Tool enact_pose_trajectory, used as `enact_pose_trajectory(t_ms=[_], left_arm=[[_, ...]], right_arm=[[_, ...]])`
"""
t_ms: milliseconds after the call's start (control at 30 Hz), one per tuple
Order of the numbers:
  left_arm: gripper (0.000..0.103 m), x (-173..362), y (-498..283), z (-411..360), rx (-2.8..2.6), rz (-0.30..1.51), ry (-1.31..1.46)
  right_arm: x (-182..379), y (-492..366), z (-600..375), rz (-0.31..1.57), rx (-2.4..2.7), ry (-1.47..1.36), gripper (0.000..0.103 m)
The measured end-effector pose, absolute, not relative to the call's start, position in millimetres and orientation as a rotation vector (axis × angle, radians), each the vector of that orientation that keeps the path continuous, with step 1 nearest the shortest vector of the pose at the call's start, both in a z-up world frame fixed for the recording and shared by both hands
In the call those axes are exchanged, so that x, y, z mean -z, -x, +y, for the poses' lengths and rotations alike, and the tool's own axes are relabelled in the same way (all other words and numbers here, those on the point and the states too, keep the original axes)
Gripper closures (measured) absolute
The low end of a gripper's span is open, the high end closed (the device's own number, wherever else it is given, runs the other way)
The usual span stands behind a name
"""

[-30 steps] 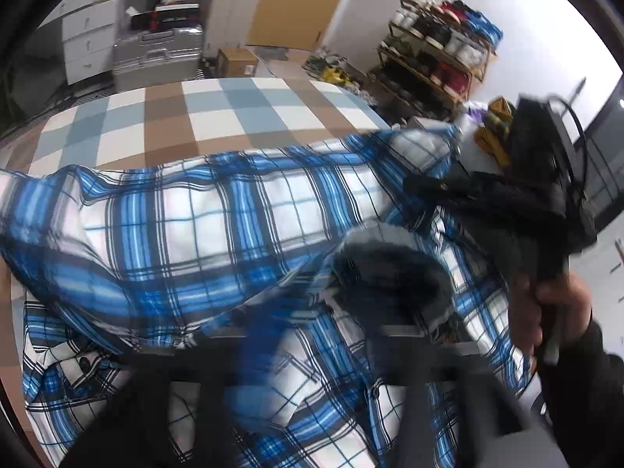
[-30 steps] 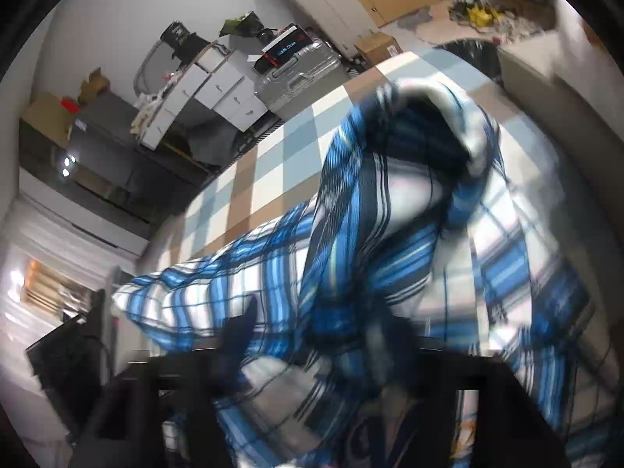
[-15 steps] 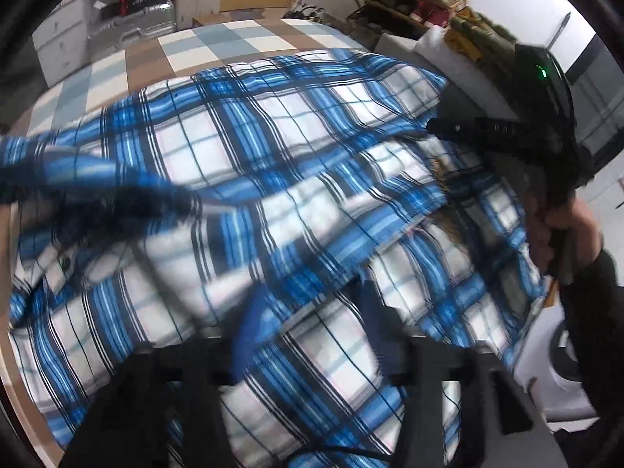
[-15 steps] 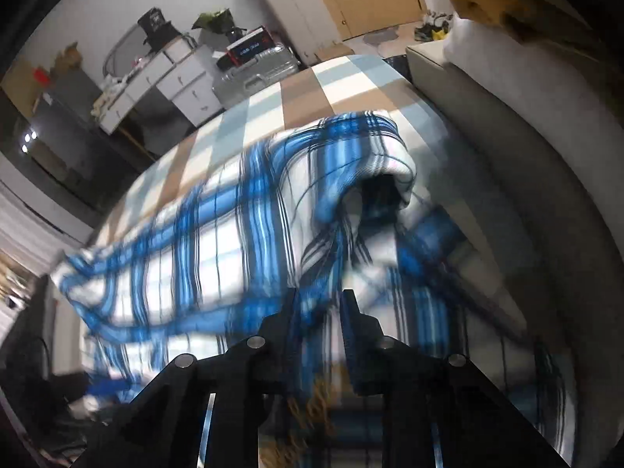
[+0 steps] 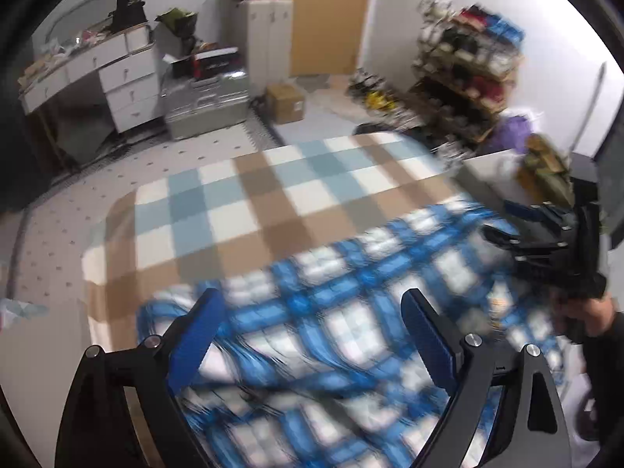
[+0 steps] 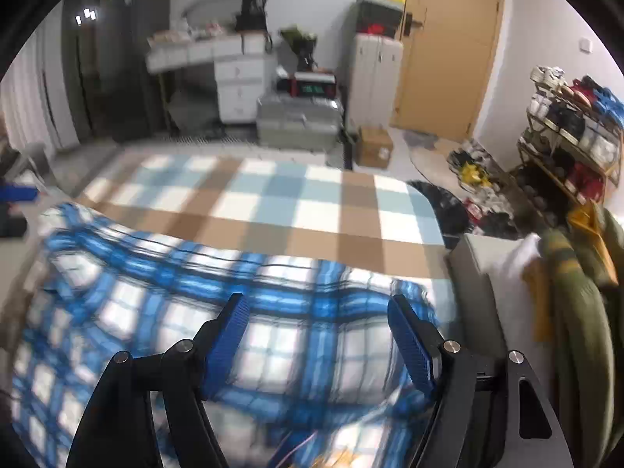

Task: Fold large clothes

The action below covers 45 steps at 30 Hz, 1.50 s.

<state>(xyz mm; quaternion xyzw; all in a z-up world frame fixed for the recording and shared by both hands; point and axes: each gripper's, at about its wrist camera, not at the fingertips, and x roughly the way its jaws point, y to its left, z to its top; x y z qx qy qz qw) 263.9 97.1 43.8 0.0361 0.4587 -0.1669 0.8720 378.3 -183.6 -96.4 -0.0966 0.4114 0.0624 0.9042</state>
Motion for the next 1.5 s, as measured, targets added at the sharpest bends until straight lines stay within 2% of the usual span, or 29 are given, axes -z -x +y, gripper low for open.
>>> enact_pose_trajectory(t_ms=[100, 167, 300, 333, 467, 633, 733, 1133, 1267, 1400, 1500], left_arm=[[0.014, 0.6, -271.1, 113.8, 0.337, 1.067, -0.049], [0.014, 40.9, -266.8, 135.4, 0.376, 1.185, 0.087], [0.016, 85.7, -251.1, 157.9, 0.353, 1.261, 0.226], [0.015, 83.6, -241.2, 161.5, 0.357, 1.202, 0.217], [0.015, 73.2, -219.8, 157.0, 0.292, 1.191, 0.11], [0.015, 31.2, -194.5, 145.1, 0.301, 1.033, 0.108], [0.015, 26.6, -192.8, 134.6, 0.322, 0.988, 0.112], [0.015, 88.3, -214.1, 74.4, 0.335, 1.145, -0.013], [0.015, 88.1, -208.6, 64.9, 0.304, 1.139, -0.109], [0.015, 62.5, -196.5, 64.1, 0.36, 1.112, -0.053], [0.014, 57.6, -188.7, 58.5, 0.375, 1.085, -0.062]], right_arm=[[130.7, -388.7, -204.8, 0.953, -0.093, 0.156, 0.029], [158.9, -387.1, -219.6, 1.037, -0.08, 0.135, 0.03], [188.2, -373.2, -234.8, 1.078, -0.097, 0.134, 0.029], [188.3, -370.9, -237.0, 1.063, -0.105, 0.128, 0.029], [178.0, -366.1, -239.9, 1.072, -0.101, 0.11, 0.029], [144.9, -341.4, -215.4, 0.937, -0.184, 0.055, 0.029], [140.0, -330.5, -189.3, 0.871, -0.159, 0.116, 0.029], [170.3, -327.0, -153.7, 0.856, -0.108, 0.251, 0.029], [181.5, -322.8, -150.6, 0.868, -0.091, 0.301, 0.028], [175.9, -313.6, -152.8, 0.841, -0.095, 0.292, 0.028], [174.1, -307.1, -150.3, 0.824, -0.106, 0.303, 0.021]])
